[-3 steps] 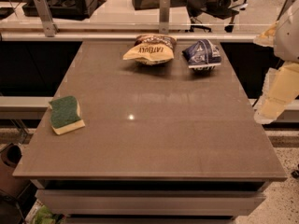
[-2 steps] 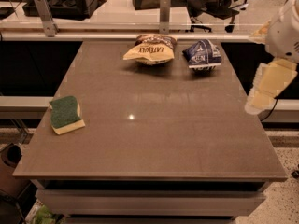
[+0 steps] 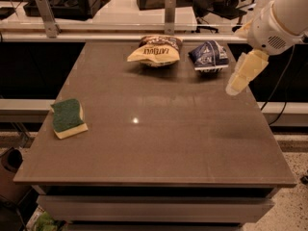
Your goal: Move blue chip bag near sponge
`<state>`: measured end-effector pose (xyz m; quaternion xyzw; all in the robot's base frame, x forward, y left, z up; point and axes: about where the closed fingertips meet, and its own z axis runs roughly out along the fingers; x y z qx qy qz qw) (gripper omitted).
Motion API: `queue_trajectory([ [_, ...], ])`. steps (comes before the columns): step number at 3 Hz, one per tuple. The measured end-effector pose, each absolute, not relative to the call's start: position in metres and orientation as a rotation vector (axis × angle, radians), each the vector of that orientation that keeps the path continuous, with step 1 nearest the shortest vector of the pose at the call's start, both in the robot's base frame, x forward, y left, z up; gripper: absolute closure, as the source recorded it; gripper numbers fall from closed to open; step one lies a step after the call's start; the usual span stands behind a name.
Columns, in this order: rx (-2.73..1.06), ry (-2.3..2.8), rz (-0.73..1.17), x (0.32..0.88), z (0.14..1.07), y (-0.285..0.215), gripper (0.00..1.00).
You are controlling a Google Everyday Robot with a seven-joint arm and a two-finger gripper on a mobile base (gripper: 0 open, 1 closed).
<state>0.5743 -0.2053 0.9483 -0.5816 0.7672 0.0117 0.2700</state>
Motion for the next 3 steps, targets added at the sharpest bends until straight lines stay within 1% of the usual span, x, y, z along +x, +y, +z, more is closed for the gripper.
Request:
queue_trajectory([
  [1, -1.5, 2.052, 0.067, 0.619, 0.931, -0.196, 0.0],
  [2, -1.418, 2.066, 0.047, 0.663, 0.915, -0.195, 0.0],
  [3, -1.342, 2.109, -0.005, 0.695, 0.902, -0.205, 0.0],
])
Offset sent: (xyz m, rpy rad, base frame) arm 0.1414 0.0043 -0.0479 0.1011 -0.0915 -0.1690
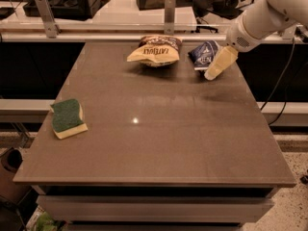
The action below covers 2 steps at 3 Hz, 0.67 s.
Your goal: Move blue chip bag near sponge
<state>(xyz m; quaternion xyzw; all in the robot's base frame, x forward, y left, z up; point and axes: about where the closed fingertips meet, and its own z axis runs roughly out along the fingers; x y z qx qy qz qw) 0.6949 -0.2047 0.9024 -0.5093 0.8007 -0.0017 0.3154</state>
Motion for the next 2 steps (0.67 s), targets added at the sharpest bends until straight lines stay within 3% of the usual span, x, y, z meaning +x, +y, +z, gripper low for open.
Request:
queue_trajectory([
  [2, -1.245, 2.188, -0.026, 0.744, 0.871, -0.22, 0.0],
])
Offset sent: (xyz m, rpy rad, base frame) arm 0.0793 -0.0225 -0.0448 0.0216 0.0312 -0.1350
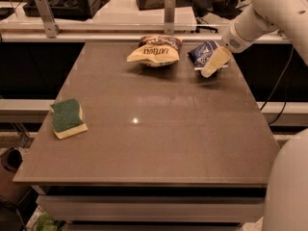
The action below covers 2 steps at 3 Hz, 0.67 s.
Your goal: Move blue chip bag near sponge
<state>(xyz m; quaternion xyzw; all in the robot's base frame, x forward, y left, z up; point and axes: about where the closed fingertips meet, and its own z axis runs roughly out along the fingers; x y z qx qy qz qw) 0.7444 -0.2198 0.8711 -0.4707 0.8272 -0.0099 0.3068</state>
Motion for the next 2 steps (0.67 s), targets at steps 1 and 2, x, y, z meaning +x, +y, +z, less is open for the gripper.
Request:
queue_trajectory([
  [1, -1.206, 2.193, -0.014, 0.7567, 0.8611, -0.2236, 0.0],
  [2, -1.186, 2.183, -0.002, 0.7664, 0.8534, -0.2185, 0.18],
])
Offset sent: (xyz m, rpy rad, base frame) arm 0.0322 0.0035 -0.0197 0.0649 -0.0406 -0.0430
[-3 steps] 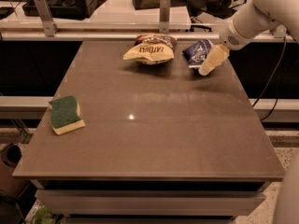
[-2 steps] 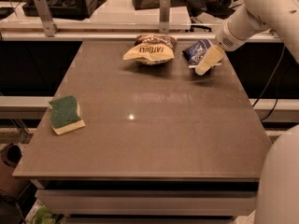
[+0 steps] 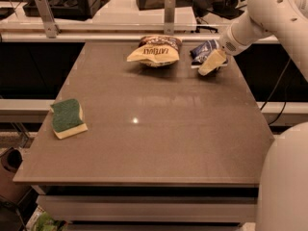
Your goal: Move blue chip bag near sponge
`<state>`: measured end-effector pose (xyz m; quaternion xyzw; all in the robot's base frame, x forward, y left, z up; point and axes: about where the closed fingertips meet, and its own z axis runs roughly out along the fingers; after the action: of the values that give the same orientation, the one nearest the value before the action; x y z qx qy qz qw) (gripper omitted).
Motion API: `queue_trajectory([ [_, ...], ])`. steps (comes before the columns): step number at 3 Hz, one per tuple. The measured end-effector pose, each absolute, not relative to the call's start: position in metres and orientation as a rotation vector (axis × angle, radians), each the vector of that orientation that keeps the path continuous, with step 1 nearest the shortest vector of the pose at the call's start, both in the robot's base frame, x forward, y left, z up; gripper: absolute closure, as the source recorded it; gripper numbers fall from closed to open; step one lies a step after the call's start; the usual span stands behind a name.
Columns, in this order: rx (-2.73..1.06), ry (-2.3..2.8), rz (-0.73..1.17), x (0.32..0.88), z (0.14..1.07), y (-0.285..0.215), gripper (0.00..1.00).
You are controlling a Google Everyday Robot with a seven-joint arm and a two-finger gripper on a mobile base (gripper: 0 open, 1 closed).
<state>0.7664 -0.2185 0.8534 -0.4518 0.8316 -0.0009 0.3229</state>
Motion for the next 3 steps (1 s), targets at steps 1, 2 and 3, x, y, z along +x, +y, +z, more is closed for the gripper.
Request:
queue_trajectory([
  [1, -1.189, 2.185, 0.001, 0.7668, 0.8505, -0.217, 0.39],
  [2, -1.194, 2.187, 0.006, 0.7675, 0.847, -0.215, 0.64],
  [3, -1.197, 2.19, 0.01, 0.7679, 0.844, -0.2135, 0.86],
])
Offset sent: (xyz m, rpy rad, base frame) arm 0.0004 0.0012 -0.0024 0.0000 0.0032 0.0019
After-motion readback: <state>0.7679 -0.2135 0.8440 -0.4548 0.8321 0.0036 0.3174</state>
